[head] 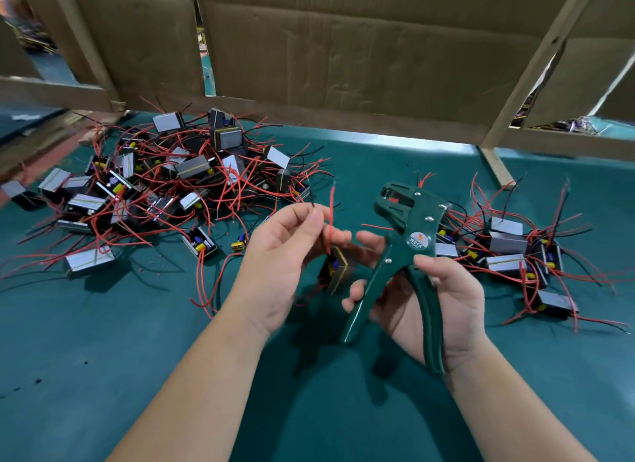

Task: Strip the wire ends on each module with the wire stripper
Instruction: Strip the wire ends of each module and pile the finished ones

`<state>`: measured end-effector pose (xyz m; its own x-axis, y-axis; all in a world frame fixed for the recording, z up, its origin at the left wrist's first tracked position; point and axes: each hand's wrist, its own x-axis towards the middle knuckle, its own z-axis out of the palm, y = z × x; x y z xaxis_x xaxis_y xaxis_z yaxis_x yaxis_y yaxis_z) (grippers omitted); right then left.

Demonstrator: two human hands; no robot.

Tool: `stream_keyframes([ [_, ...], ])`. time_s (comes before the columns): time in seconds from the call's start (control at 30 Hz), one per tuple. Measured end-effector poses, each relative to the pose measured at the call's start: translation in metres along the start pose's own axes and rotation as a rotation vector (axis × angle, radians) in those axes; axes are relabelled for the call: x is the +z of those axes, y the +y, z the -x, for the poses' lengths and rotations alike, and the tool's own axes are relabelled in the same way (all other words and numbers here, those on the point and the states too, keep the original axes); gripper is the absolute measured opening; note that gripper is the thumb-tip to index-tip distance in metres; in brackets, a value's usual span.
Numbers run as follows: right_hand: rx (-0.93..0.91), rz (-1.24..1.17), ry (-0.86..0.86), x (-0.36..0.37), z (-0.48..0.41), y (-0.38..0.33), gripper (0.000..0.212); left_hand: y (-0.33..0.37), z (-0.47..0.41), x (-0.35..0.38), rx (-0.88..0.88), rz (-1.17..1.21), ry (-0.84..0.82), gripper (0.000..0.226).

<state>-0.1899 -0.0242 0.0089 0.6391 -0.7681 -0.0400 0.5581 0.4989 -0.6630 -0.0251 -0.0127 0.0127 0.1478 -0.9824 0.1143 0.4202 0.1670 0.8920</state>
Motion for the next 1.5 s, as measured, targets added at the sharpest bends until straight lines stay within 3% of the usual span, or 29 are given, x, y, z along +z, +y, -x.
stream_keyframes([
  [0.1,-0.036,0.001,0.189,-0.001,-0.003,-0.006,0.055,0.007,0.001,-0.003,-0.038,0.06,-0.055,0.011],
  [0.2,0.052,0.071,0.265,-0.001,-0.001,-0.011,0.055,0.006,0.002,-0.002,-0.01,-0.07,-0.104,0.022],
  [0.33,0.222,0.133,0.071,0.0,0.007,-0.01,0.057,0.006,0.005,0.003,0.082,-0.321,-0.153,0.026],
  [0.53,0.276,0.146,-0.224,-0.001,0.014,-0.011,0.042,0.01,0.006,-0.004,0.179,-0.517,-0.162,0.02],
  [1.0,0.292,0.292,-0.167,-0.004,0.017,-0.014,0.036,0.012,0.007,-0.015,0.269,-0.658,-0.181,0.013],
  [1.33,0.244,0.293,-0.098,-0.001,0.015,-0.005,0.037,0.009,0.005,-0.019,0.292,-0.72,-0.171,0.015],
  [1.5,0.254,0.235,-0.157,-0.001,0.013,-0.002,0.037,0.01,0.005,-0.02,0.306,-0.745,-0.16,0.015],
])
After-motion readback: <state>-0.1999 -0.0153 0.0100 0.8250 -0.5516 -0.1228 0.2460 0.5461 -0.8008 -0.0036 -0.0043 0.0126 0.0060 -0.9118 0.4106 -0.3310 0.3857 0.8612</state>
